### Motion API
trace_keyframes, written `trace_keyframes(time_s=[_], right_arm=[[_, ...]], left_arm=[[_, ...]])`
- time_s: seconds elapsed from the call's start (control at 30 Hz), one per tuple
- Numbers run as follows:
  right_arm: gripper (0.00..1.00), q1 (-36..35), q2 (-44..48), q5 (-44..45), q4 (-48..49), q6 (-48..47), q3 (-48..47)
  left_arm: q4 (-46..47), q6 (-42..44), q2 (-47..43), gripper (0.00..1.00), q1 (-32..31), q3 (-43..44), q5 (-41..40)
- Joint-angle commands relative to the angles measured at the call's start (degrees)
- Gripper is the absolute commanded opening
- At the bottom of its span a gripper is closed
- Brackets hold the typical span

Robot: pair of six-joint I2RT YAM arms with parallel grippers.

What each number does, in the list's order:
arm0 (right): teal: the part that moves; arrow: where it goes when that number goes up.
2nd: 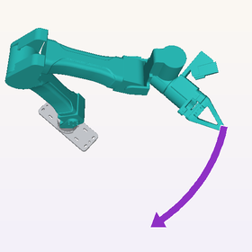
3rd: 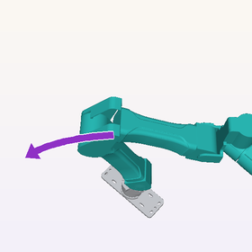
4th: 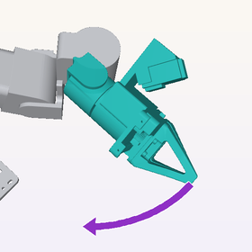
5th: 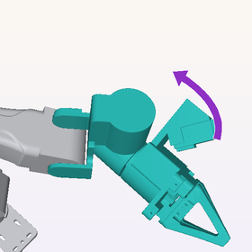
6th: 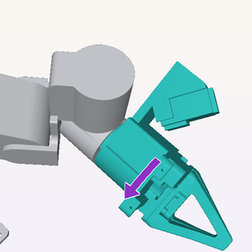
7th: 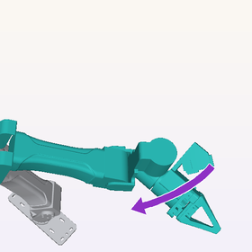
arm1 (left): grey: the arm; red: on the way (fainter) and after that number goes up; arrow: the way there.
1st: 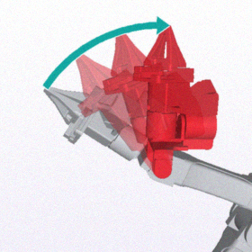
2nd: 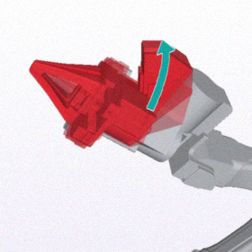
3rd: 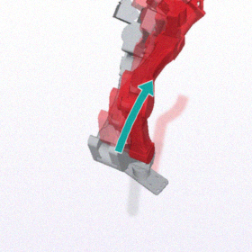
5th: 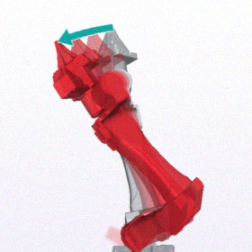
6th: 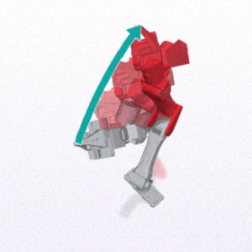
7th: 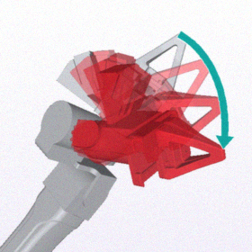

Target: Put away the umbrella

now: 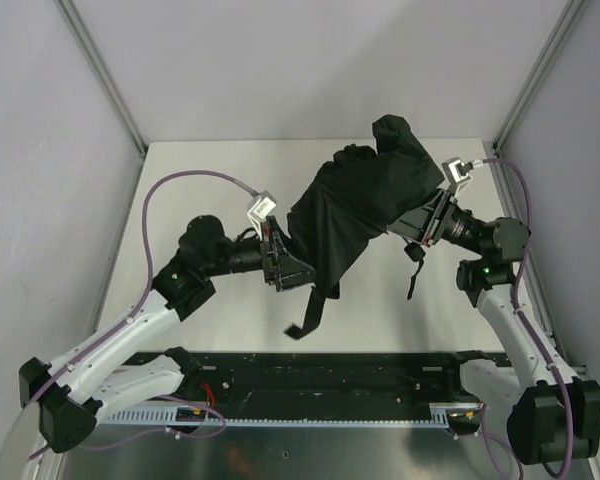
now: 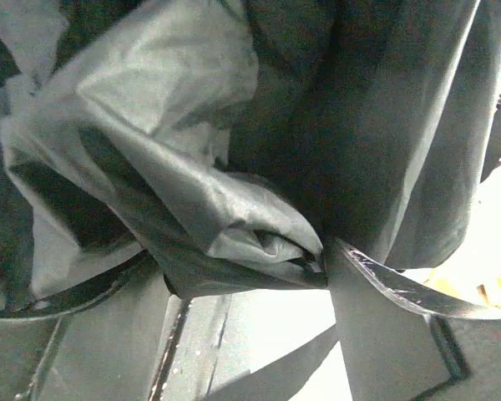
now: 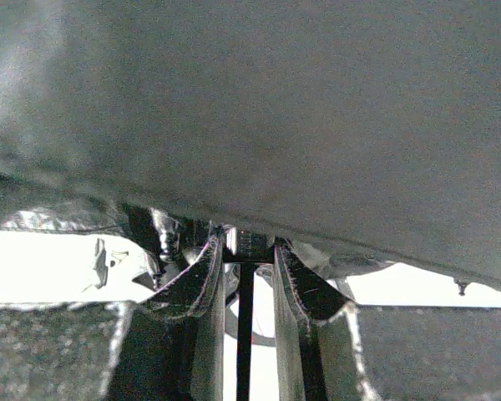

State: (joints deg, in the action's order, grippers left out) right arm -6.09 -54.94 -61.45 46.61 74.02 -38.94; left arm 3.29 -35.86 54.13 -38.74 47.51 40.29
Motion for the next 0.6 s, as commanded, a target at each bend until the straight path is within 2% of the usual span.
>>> trace_keyframes(time_s=[0.0,0.13,0.33,0.47,0.57], right_arm=[[0.0,-0.22,-1.13,1.91,11.5,3.46,-3.37],[0.0,-0.16,-2.28,2.76,15.45,6.39,-3.41],[0.0,2.0,-1.51,1.87,11.1,3.08,-3.4],[0.0,2.82,-1.0,1.92,8.84,1.39,-3.42],[0.0,2.91,-0.9,1.95,7.62,0.39,-3.42]], left_arm=[[7.51,-3.8,-1.18,0.73,-3.71,-2.11,-2.17],[9.32,-5.88,0.55,0.65,-7.87,-3.61,-3.57],[11.22,-6.75,-3.71,0.9,-9.62,-7.22,-5.03],[11.75,-7.85,-7.39,0.98,-9.63,-10.06,-6.82],[11.82,-6.97,-11.34,0.99,-9.6,-10.93,-8.85]])
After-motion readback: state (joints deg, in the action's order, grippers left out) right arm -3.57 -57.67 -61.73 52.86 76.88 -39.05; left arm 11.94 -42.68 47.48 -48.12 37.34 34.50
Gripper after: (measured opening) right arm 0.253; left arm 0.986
